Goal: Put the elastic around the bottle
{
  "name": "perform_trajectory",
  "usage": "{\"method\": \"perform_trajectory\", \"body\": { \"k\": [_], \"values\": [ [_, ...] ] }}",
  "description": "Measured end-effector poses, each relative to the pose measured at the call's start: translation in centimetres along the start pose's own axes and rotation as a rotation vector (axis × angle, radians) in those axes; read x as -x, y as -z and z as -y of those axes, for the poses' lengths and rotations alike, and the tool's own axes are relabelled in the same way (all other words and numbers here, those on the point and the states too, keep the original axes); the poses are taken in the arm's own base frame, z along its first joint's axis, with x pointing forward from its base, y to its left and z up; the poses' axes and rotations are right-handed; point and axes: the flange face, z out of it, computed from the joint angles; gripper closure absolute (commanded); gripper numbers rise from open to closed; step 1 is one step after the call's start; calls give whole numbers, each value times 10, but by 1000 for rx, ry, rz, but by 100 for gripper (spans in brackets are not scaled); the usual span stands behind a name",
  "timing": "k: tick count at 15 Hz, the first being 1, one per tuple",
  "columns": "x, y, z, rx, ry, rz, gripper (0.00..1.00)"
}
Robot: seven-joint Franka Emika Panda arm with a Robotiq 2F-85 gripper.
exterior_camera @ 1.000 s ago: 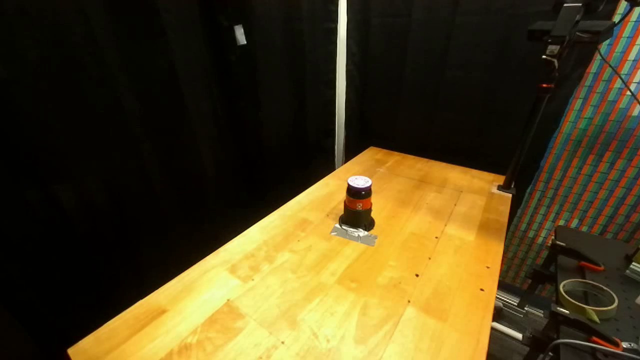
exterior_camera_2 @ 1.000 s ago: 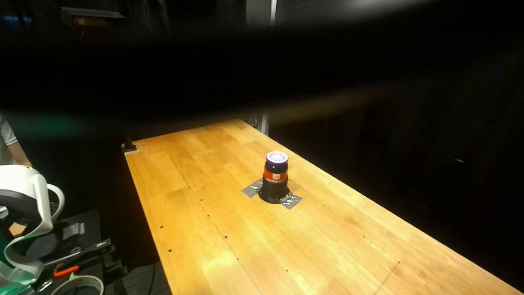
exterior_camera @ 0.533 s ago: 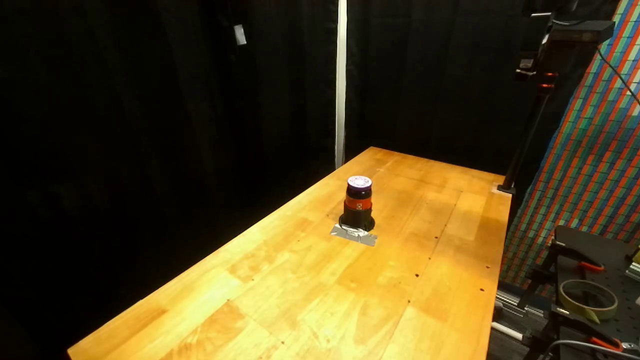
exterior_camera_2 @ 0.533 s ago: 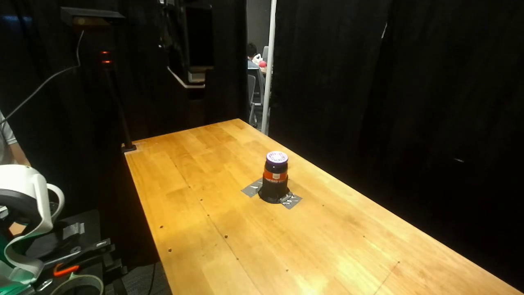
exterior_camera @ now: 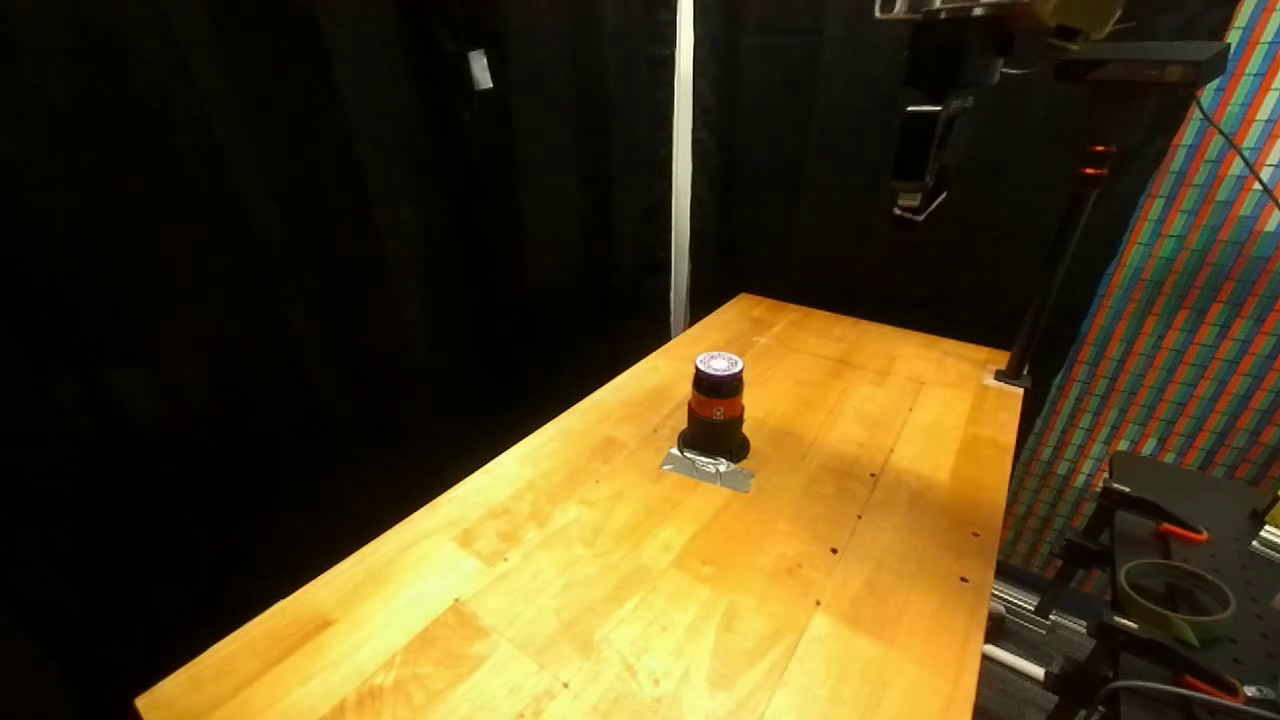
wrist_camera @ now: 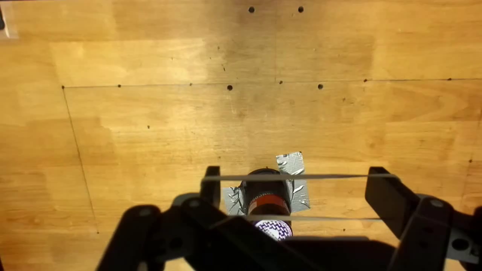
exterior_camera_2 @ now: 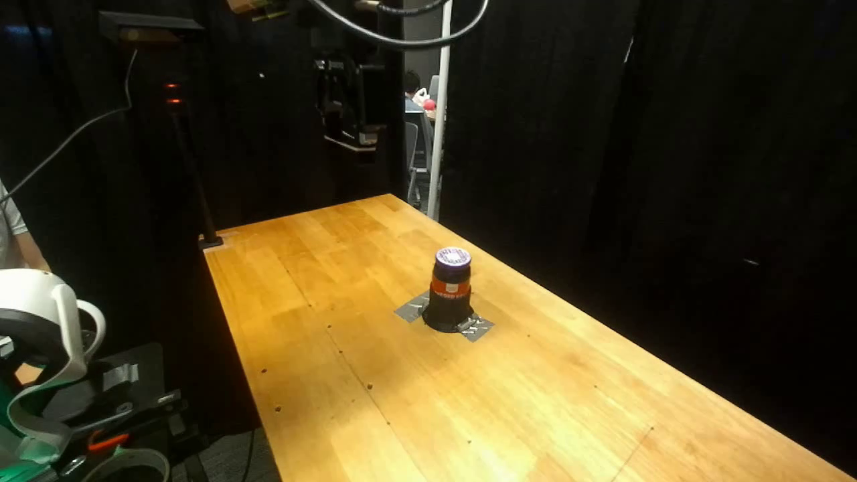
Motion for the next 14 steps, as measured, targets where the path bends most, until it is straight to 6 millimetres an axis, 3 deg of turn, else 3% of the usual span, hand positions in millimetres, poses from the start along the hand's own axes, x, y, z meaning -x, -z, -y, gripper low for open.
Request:
{"method": "perform_trajectory", "body": {
  "k": [4, 9, 11, 14],
  "values": [
    [-41, -33, 38, 65, -2, -22, 0],
    [-91, -70, 72, 116, -42, -112, 0],
    [-110, -88, 78, 122, -56, -150, 0],
    [-134, -112, 69, 123, -78, -170, 0]
  ]
}}
